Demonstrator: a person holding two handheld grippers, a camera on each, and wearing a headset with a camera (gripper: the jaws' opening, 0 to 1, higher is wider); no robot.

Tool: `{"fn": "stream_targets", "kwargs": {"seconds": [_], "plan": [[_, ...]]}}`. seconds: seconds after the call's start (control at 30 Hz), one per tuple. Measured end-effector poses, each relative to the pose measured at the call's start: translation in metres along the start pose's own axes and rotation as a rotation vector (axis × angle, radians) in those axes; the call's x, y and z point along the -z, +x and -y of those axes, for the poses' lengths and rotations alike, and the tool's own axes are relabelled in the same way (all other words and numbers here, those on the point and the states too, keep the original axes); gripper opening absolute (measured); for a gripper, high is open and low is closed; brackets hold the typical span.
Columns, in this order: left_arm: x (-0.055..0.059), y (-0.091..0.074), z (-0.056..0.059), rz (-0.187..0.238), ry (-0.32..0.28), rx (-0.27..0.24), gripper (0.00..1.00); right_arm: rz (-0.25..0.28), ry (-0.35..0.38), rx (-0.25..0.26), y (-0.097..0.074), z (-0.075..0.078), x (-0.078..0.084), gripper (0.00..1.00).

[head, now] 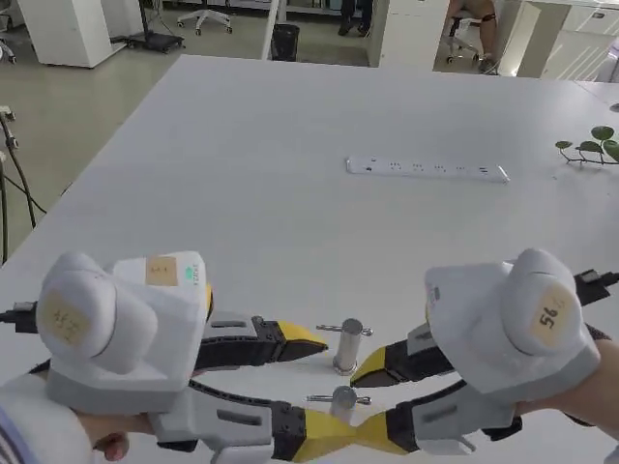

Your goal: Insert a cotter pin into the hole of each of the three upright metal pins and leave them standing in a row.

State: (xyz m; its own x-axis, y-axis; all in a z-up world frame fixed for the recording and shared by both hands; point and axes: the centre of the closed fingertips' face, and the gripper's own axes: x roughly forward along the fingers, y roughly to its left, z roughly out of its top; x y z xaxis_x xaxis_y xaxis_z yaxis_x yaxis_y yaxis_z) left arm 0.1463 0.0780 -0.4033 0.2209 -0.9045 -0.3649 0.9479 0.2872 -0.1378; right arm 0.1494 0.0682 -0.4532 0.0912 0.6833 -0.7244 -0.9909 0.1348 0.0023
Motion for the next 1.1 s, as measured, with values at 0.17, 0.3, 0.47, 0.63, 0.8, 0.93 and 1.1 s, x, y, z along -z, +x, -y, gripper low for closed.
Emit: {"fn": "stream_targets", "kwargs": {"seconds": [0.17,0.3,0.47,0.63,0.8,0.93,1.1], "plan": [[0.002,-0.003,-0.003,0.01,-0.022,-0.023,0.63,0.031,0.049,-0.001,0.006,0.001,0.001,0.22],[0.003,-0.004,-0.004,0.015,-0.065,-0.051,0.76,0.051,0.073,-0.01,0.011,-0.001,0.002,0.23],[0.001,-0.009,-0.001,0.025,-0.073,-0.075,0.86,0.052,0.083,-0.007,0.015,-0.001,0.006,0.23],[-0.001,-0.018,-0.001,0.039,-0.081,-0.102,0.99,0.077,0.116,-0.011,0.018,-0.001,0.005,0.23],[0.003,-0.026,0.003,0.029,-0.1,-0.108,0.99,0.089,0.128,-0.017,0.023,-0.001,0.005,0.23],[0.009,-0.031,0.002,0.014,-0.113,-0.128,0.99,0.096,0.134,-0.027,0.027,-0.003,0.005,0.21],[0.011,-0.036,0.0,0.025,-0.131,-0.15,0.99,0.098,0.133,-0.023,0.029,-0.002,0.005,0.2]]}}
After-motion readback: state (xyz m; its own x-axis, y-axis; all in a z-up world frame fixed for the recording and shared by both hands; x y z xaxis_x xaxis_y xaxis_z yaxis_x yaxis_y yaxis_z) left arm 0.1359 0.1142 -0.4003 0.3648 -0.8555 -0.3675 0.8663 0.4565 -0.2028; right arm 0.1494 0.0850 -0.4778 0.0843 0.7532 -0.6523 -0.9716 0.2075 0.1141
